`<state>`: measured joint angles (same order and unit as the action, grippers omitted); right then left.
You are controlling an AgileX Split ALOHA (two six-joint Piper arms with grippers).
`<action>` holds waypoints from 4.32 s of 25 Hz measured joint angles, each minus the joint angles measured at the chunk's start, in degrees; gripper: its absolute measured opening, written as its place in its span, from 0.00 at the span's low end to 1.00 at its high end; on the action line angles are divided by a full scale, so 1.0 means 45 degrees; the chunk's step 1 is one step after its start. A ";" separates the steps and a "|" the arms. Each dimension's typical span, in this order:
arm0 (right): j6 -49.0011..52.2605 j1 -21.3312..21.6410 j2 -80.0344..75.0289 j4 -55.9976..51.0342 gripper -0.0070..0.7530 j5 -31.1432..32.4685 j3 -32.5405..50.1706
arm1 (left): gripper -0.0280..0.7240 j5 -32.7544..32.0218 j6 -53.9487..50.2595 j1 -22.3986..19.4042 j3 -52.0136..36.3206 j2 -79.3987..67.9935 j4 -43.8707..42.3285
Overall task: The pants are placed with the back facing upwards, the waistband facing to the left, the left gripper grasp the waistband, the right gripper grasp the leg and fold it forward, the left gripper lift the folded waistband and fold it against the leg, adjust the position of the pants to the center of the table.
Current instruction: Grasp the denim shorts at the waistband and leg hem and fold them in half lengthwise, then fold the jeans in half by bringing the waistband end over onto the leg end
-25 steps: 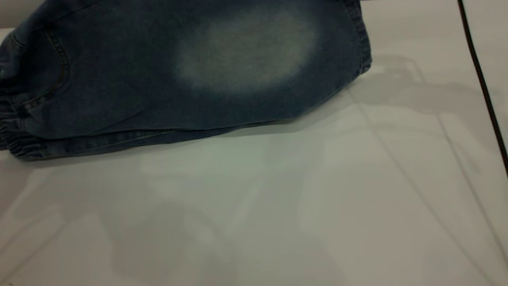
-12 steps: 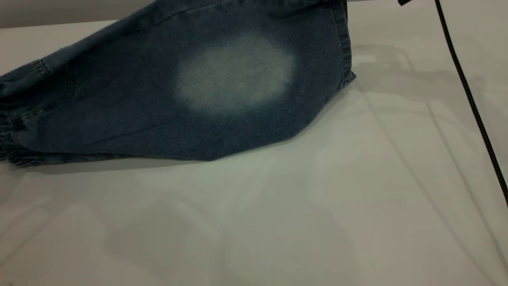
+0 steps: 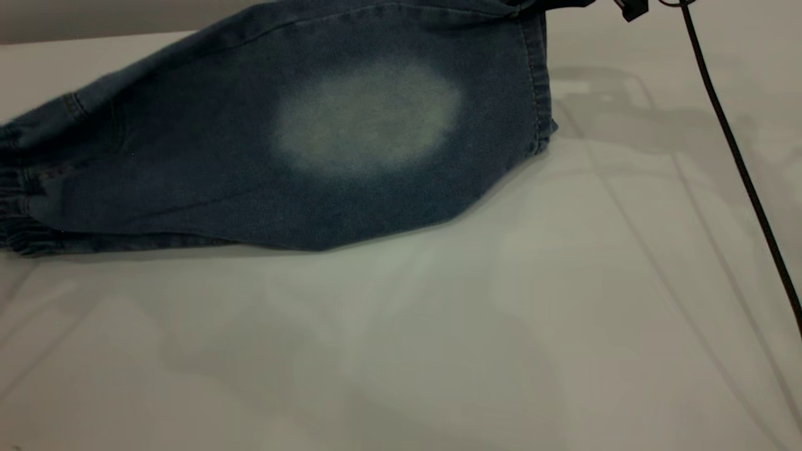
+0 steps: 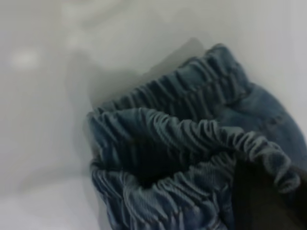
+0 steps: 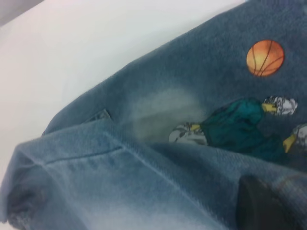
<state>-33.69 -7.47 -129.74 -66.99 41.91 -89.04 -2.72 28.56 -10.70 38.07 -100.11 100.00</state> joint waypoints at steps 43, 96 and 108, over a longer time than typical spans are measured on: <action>-0.2018 0.0000 -0.0739 -0.1294 0.60 0.1223 -0.0788 | 0.67 -0.0337 0.5961 -0.0011 0.1308 -0.0821 -0.0013; -0.2634 -0.1041 -0.0739 0.0077 0.64 0.3621 -0.0754 | 0.62 -0.4305 0.5631 -0.3767 -0.0140 -0.0310 -0.7968; -0.2634 -0.1041 -0.0739 0.0194 0.64 0.3711 -0.0754 | 0.74 -0.5596 0.6152 -0.4350 0.0751 -0.1736 -0.8129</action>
<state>-45.54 -12.16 -133.07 -66.11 58.62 -92.44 -27.91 56.25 -30.27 41.45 -107.92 63.42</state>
